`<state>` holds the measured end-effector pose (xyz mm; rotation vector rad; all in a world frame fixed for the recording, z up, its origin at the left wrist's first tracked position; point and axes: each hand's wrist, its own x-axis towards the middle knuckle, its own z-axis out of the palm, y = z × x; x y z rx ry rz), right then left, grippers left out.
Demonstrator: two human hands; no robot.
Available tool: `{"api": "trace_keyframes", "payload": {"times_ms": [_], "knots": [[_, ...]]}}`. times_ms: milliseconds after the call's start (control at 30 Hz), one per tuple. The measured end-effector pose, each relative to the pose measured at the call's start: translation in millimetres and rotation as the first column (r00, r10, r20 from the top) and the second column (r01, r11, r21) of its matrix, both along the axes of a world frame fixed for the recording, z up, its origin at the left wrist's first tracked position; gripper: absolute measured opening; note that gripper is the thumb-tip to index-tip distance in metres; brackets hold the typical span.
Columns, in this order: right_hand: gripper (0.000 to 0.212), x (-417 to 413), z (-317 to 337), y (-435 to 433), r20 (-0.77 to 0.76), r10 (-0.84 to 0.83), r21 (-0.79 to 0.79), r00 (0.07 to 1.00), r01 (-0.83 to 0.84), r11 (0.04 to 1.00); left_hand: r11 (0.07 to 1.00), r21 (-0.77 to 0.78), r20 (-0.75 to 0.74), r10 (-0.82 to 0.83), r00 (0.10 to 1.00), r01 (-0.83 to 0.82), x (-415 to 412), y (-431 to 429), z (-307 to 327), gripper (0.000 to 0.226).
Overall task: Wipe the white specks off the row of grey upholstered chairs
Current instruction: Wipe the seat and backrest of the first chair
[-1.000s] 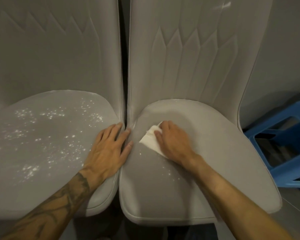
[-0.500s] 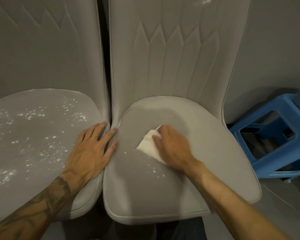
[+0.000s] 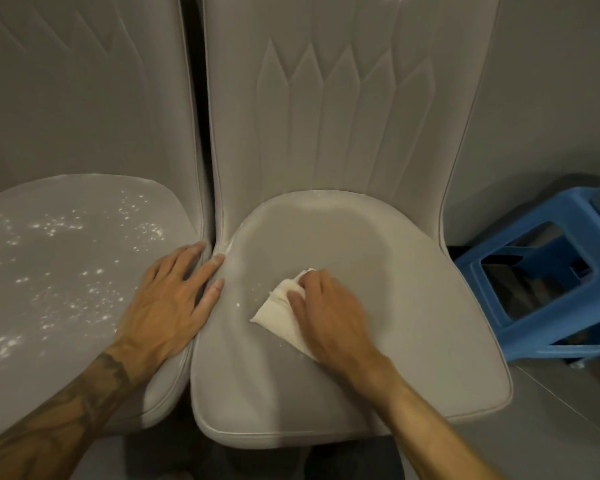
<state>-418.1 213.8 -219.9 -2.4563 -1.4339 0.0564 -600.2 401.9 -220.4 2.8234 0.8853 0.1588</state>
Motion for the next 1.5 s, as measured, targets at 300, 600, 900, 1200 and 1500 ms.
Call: {"api": "trace_keyframes", "payload": {"times_ms": [300,600,900,1200,1500], "knots": [[0.032,34.5,6.8,-17.1,0.000,-0.331,-0.041,0.944,0.331,0.943,1.000,0.018,0.005,-0.005,1.000,0.005,0.2,0.9,-1.3,0.064],[0.030,14.2,6.2,-33.9,-0.031,-0.218,-0.055,0.976,0.216,0.975,0.998,0.065,0.055,-0.020,0.998,0.017,-0.5,6.4,-12.2,0.061],[0.033,-67.7,4.5,-19.8,0.065,-0.271,0.030,0.960,0.270,0.962,0.996,0.087,0.083,-0.039,0.996,0.032,-1.6,10.0,-17.3,0.062],[0.032,-48.7,12.3,-44.3,0.063,-0.506,-0.005,0.860,0.507,0.862,0.997,0.077,0.130,-0.026,0.991,0.016,-2.2,9.0,-17.7,0.058],[0.032,-49.3,10.1,-19.2,0.021,-0.274,-0.066,0.961,0.275,0.959,0.997,0.074,0.127,-0.030,0.991,0.020,-3.2,8.8,-16.6,0.060]]}}
